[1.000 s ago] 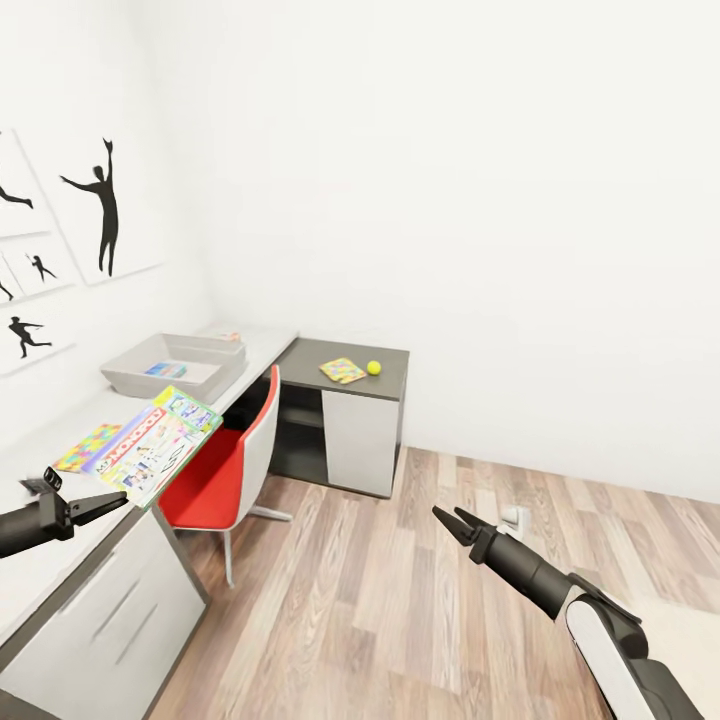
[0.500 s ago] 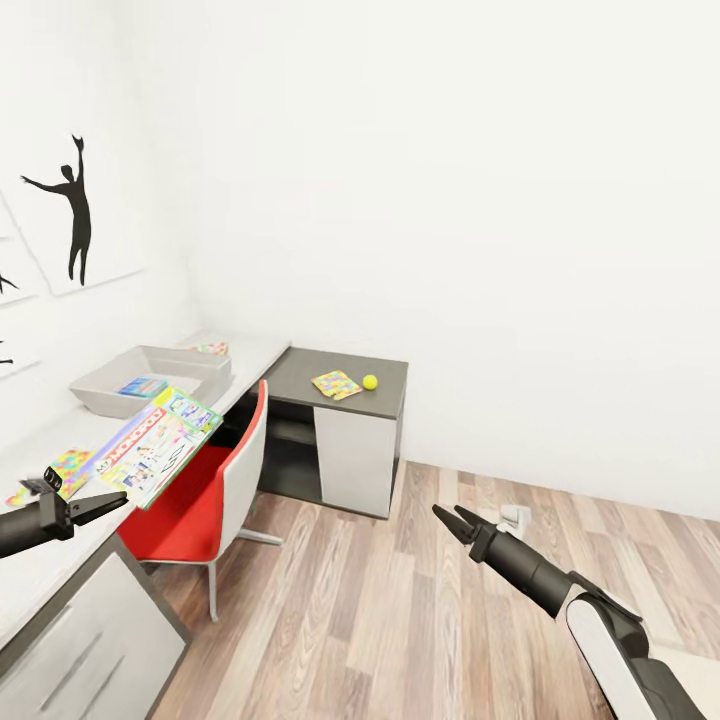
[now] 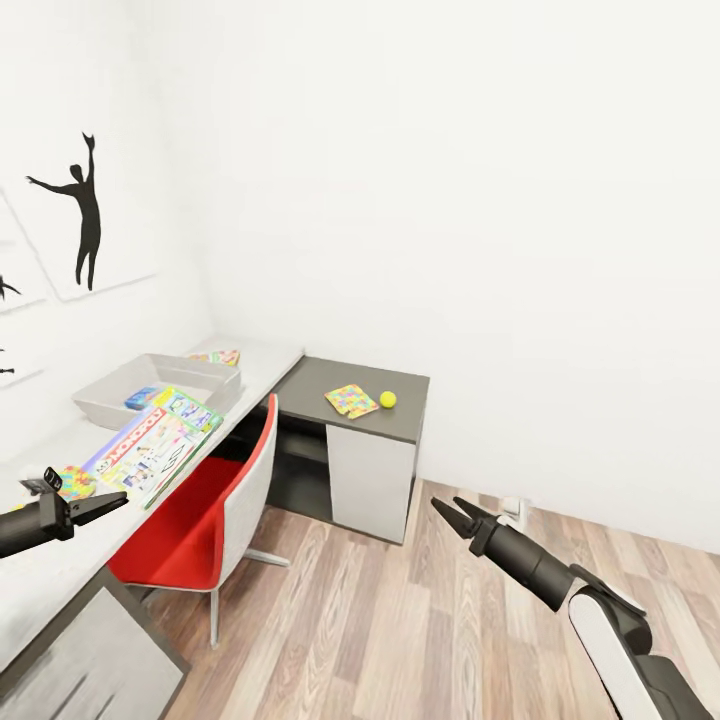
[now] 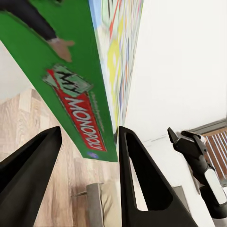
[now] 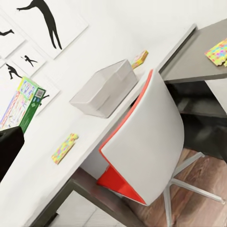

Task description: Put all the toys in the child's room - the three board games (two on the bed and one on the table), the two jigsaw puzzles on the table, and the tennis ball on the table - inside the toy box on the table in the child's room.

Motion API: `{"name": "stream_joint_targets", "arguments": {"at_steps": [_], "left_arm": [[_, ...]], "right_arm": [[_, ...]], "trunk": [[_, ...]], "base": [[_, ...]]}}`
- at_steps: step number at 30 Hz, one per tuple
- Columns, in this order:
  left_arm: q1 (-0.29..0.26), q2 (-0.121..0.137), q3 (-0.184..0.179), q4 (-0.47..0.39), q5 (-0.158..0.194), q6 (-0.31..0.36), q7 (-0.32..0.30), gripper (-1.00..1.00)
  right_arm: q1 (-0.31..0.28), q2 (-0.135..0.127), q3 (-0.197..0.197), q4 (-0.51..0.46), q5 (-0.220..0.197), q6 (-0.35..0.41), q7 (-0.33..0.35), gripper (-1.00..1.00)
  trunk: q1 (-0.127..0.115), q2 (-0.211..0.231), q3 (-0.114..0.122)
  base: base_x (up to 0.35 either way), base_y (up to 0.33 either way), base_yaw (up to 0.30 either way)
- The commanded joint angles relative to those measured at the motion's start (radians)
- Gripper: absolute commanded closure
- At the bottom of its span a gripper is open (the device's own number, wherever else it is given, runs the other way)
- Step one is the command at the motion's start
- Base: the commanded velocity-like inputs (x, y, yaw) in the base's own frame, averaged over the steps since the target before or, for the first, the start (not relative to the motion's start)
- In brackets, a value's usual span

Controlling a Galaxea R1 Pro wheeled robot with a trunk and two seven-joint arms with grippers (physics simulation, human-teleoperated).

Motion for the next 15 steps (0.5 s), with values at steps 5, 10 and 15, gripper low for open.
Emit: {"name": "stream_joint_targets", "arguments": {"at_steps": [5, 10, 15], "left_arm": [[-0.001, 0.000, 0.000, 0.000, 0.001, 0.010, -0.004, 1.00], [-0.001, 0.000, 0.000, 0.000, 0.001, 0.009, -0.004, 1.00], [-0.001, 0.000, 0.000, 0.000, 0.001, 0.009, -0.004, 1.00]], "right_arm": [[-0.001, 0.000, 0.000, -0.001, -0.011, 0.007, -0.002, -1.00], [-0.001, 0.000, 0.000, 0.000, -0.011, 0.005, -0.002, -1.00], [-0.001, 0.000, 0.000, 0.001, -0.011, 0.004, -0.002, -1.00]], "trunk": [[0.001, -0.002, -0.002], [0.001, -0.002, -0.002], [0.001, -0.002, -0.002]], "base": [[0.323, -0.114, 0.285], [0.324, -0.039, 0.193], [0.324, -0.008, 0.046]]}}
